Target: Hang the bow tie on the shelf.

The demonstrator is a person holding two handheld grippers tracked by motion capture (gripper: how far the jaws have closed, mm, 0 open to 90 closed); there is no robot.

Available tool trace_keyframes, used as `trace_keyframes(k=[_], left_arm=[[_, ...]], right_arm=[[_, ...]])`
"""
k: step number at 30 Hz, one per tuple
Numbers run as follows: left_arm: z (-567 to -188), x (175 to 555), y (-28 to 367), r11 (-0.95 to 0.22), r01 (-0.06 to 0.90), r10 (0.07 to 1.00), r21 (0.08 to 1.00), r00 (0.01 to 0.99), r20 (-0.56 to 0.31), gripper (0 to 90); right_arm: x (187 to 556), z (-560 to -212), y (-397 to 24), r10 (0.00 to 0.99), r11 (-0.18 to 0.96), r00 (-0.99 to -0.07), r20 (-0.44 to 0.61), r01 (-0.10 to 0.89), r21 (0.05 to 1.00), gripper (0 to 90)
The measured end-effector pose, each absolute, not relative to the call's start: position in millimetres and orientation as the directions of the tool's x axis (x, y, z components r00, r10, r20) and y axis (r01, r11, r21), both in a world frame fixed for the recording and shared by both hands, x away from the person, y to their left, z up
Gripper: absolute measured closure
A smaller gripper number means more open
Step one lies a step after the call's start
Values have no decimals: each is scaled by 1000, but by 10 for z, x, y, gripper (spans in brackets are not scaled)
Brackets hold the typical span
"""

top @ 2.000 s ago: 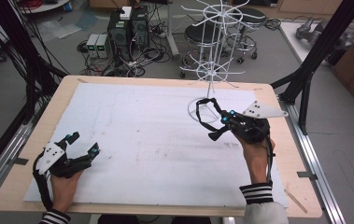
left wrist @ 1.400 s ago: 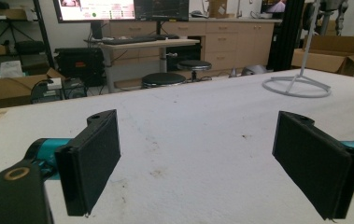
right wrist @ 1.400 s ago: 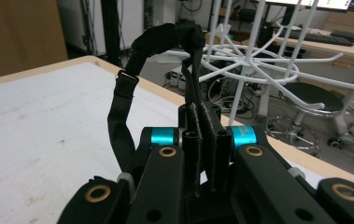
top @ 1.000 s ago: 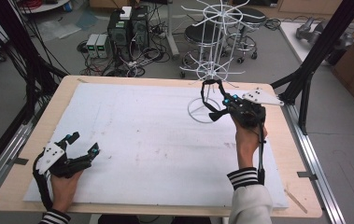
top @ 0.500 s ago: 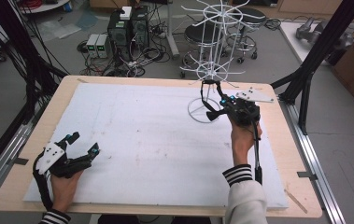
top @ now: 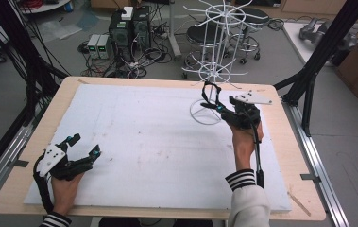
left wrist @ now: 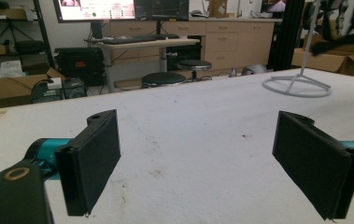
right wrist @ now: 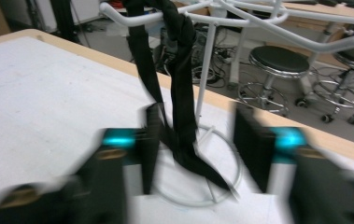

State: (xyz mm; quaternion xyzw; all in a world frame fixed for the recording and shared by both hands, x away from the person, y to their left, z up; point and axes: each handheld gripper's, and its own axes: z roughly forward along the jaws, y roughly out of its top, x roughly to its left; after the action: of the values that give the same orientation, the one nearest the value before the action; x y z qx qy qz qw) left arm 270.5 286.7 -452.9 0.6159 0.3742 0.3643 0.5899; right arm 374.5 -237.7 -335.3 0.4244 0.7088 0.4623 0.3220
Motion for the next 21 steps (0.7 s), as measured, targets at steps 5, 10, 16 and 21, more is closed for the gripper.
trace_keyframes(k=[5, 10, 16, 21], left_arm=[[-4529, 2708, 2865, -25, 33, 891, 999, 454, 7, 154], [-4528, 2710, 2859, -32, 34, 891, 999, 454, 13, 154], [-4527, 2703, 2849, -46, 29, 891, 999, 453, 28, 155], [-4527, 2702, 2845, -47, 29, 891, 998, 453, 29, 155]], right_arm=[[3595, -3331, -2367, 881, 181, -473, -35, 267, 947, 109], [3392, -3383, -2393, 864, 159, -502, -25, 226, 961, 108], [3130, -3571, -2428, 848, 147, -529, -15, 207, 967, 108], [2888, -3811, -2461, 848, 115, -530, -10, 166, 979, 108]])
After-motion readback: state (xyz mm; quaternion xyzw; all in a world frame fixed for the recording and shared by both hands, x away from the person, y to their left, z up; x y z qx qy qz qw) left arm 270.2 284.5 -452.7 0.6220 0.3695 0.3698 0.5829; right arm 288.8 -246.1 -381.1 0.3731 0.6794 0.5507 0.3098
